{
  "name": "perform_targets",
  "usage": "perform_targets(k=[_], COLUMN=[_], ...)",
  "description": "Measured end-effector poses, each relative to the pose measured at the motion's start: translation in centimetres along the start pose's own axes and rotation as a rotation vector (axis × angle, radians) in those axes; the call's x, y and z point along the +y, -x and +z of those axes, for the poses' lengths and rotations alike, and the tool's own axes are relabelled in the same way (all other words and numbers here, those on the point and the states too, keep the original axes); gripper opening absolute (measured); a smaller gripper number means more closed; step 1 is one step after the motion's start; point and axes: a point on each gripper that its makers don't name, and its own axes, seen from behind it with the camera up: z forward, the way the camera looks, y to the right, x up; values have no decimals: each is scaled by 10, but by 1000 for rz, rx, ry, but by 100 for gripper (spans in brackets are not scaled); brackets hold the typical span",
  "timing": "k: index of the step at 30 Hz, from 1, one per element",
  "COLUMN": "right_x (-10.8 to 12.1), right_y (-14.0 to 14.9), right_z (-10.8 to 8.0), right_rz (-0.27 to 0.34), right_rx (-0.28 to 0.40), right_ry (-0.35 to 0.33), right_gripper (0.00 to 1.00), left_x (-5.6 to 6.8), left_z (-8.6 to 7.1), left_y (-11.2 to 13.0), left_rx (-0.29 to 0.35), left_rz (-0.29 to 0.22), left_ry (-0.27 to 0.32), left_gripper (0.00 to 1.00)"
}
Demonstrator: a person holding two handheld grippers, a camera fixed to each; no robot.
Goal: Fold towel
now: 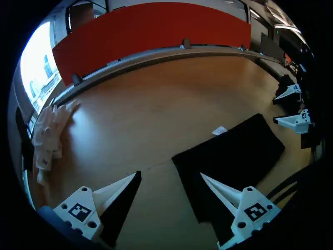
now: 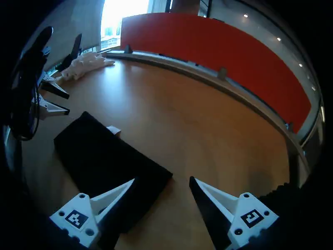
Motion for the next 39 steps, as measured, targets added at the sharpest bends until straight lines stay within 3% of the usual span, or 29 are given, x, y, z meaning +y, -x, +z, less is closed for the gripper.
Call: perform_targets(k=[23,39], right_x=[-31,-42], right_y=[49,59], right_z=[-28,-31], right_rz=[43,22], right_rx=[-35,-46], right_ry=[-15,-42], right_gripper=[92,92], left_x=[34,35], left_z=[-25,-36], left_y=[60,81], left_rx=[-47,-60], left_rz=[-59,-112], left_ry=[36,15], left_gripper=[93,93])
